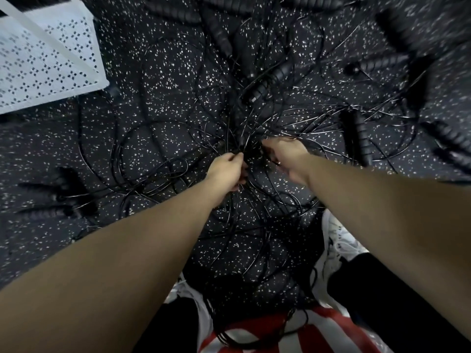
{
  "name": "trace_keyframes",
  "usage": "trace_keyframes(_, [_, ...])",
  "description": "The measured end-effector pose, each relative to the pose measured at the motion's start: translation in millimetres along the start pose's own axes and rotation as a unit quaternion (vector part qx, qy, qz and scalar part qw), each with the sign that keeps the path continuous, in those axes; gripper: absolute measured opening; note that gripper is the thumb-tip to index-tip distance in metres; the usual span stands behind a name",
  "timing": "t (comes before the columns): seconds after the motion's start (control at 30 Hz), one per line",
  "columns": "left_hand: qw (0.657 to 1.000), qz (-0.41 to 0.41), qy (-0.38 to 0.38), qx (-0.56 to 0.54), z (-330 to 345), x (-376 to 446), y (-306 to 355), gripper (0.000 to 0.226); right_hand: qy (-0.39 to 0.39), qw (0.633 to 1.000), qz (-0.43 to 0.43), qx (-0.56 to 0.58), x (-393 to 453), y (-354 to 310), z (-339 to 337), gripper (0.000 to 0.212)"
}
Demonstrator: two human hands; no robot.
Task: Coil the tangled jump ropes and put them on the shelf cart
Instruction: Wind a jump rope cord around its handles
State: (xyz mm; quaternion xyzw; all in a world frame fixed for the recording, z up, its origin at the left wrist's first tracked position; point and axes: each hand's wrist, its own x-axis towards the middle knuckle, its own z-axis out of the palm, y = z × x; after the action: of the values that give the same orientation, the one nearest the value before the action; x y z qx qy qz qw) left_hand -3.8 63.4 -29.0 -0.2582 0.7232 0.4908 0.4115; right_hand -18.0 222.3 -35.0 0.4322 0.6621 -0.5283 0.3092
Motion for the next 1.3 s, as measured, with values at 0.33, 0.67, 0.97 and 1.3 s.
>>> trace_keyframes(0.33, [0.999,0.038,0.009,0.021,6.5,-42.1,40.3,0.015,-0.003,0.995,-0.096,-0.003,-58.6,-14.7,-18.1,0.019])
trace_keyframes(0.67, [0.970,0.116,-0.088,0.195,1.6,-109.5,60.1,0.022,-0.047,0.983,-0.115,0.132,-115.2,-32.7,-38.5,0.011])
trace_keyframes(0.97, [0.976,0.160,-0.102,0.111,11.0,-132.5,54.4,0.021,-0.076,0.985,-0.073,0.140,-143.3,-39.0,-58.2,0.019])
trace_keyframes(1.3, [0.999,0.006,0.044,0.007,4.8,-78.1,14.1,0.037,-0.021,0.994,-0.033,0.101,-115.8,-11.1,-66.9,0.010])
